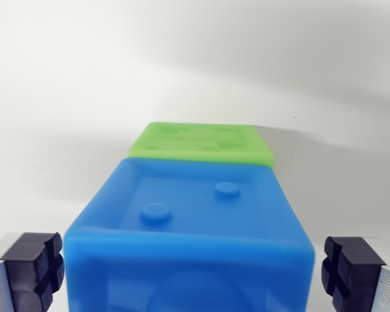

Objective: Stack cube

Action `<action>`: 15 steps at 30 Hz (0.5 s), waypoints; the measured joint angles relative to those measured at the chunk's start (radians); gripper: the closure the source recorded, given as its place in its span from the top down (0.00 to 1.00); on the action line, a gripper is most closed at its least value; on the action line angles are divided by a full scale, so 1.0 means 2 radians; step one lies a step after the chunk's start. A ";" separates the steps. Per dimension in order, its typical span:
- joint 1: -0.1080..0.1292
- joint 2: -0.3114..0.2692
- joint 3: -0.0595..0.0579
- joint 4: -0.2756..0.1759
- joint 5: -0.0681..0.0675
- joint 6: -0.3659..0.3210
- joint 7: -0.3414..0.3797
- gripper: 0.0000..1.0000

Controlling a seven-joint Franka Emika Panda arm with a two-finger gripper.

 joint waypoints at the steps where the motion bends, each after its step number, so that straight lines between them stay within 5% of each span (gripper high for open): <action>1: 0.000 -0.001 0.000 0.000 0.000 -0.001 0.000 1.00; 15: 0.000 -0.050 0.000 -0.005 0.000 -0.044 0.000 1.00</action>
